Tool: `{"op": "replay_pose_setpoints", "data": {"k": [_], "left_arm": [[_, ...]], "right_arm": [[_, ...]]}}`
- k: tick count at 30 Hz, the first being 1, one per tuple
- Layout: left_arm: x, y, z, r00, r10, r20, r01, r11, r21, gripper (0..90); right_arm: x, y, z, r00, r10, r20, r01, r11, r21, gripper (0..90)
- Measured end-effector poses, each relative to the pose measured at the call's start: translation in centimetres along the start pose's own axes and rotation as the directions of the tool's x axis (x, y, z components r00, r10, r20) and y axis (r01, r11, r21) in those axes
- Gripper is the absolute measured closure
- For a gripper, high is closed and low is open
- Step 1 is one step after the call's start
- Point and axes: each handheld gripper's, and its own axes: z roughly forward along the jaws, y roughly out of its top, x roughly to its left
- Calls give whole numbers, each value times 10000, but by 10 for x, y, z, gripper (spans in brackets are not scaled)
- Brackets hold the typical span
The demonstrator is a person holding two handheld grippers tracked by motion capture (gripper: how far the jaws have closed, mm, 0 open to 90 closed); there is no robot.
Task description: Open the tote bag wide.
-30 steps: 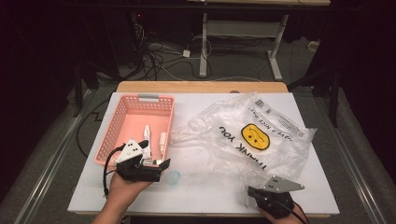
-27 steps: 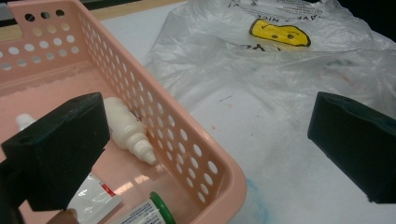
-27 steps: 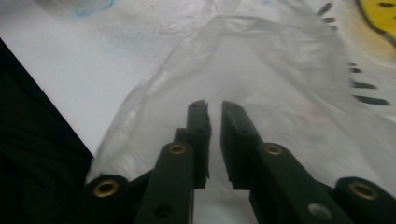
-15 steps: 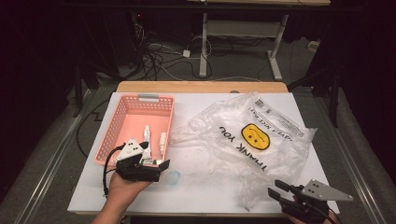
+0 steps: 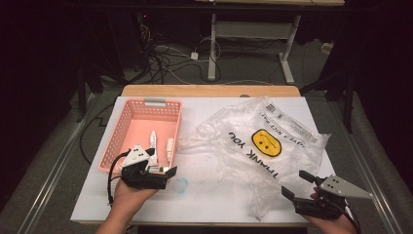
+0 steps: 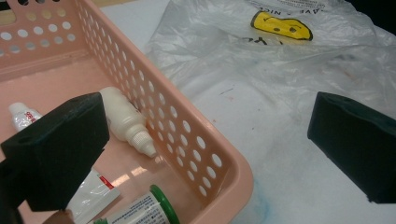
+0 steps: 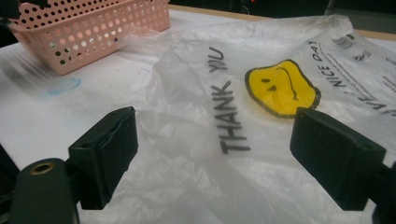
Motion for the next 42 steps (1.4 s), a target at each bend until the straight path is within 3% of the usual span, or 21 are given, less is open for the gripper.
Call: {"op": "replay_pose_setpoints", "data": {"k": [2, 3, 5, 8, 17, 24, 29, 35, 42], "left_arm": [[0, 0, 0, 10000, 15, 1, -15, 10000, -23, 0], [0, 0, 0, 10000, 15, 34, -15, 10000, -11, 0], [0, -1, 1, 10000, -5, 22, 5, 10000, -54, 0], [-1, -1, 0, 10000, 18, 29, -18, 10000, -96, 0], [0, 0, -1, 9997, -166, 162, 168, 9998, -120, 0], [0, 0, 0, 9998, -101, 176, 100, 9999, 58, 0], [-1, 0, 0, 10000, -38, 86, 38, 10000, 67, 0], [-3, -1, -2, 9999, -8, -142, 6, 9999, -128, 0], [-7, -4, -3, 9994, 207, -287, -214, 9994, -257, 0]], "right_arm": [[-1, 3, 2, 10000, -16, 28, 16, 10000, -44, 106], [-2, 7, 7, 9999, -77, 135, 78, 10000, -20, 25], [-3, 10, 13, 9999, -54, 160, 53, 10000, 79, 0], [-5, 12, 17, 9995, -95, 312, 91, 9999, 133, 0], [-12, 31, 33, 9998, -165, 66, 164, 9999, 51, 0], [-12, 47, 60, 9980, -466, -429, 482, 9982, 358, 0], [-8, 60, 78, 9966, -734, -376, 744, 9969, 260, 0], [-6, 70, 98, 9948, -924, -430, 928, 9957, 59, 2], [-3, 76, 118, 9902, -1114, -838, 1140, 9931, 278, 26]]}}
